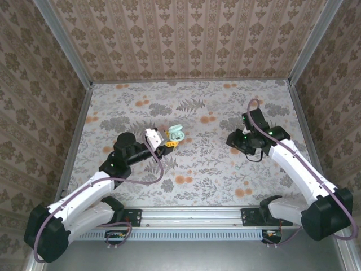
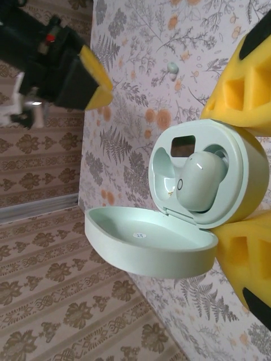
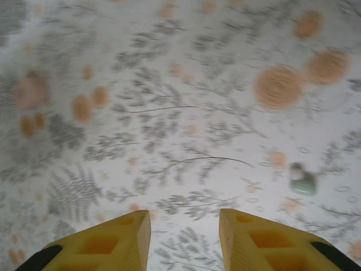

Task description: Insert the wireless bluetooth earbuds into the charging case

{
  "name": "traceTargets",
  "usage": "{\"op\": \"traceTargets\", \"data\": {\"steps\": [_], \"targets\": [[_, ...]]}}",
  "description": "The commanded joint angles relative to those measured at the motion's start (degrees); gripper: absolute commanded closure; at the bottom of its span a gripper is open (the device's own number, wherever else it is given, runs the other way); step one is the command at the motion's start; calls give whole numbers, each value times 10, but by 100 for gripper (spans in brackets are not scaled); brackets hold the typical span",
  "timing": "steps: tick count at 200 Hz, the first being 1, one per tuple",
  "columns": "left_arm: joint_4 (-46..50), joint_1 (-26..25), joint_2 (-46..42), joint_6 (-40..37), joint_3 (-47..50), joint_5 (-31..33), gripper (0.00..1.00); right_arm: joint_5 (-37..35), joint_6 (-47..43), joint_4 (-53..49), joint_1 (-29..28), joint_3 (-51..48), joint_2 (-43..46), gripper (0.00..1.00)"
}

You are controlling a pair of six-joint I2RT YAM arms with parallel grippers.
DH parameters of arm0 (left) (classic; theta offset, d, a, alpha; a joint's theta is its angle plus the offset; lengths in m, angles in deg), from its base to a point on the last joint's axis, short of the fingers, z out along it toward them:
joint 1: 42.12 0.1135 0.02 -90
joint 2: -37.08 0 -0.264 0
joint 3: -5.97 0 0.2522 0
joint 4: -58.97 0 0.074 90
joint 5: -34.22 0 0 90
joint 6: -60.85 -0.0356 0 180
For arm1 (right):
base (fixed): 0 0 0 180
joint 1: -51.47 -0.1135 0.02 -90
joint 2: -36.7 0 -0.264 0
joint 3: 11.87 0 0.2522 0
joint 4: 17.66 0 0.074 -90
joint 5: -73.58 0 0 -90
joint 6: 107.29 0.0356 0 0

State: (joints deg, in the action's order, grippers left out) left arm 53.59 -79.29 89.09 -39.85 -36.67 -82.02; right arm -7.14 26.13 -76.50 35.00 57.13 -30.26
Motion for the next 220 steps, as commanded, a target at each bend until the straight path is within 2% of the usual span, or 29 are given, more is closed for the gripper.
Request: {"op": "traceTargets", "data": {"steps": [1,45,127,177,220], "targets": [[-18,-4,-10,-26,0,14,100,25,-20,-6,37,-38,6,60],[5,-9,-13,-49,-13,24,100,29,-53,7,104,-90,-24,57],[26,-8,8,-51,-16,25,100,32,-90,44,186,-130,-67,60],[26,-7,21,-43,-17,14,100,57,-85,79,186,-127,-102,71],[26,-7,25,-40,-16,16,100,61,-63,59,142,-140,-73,76]]}}
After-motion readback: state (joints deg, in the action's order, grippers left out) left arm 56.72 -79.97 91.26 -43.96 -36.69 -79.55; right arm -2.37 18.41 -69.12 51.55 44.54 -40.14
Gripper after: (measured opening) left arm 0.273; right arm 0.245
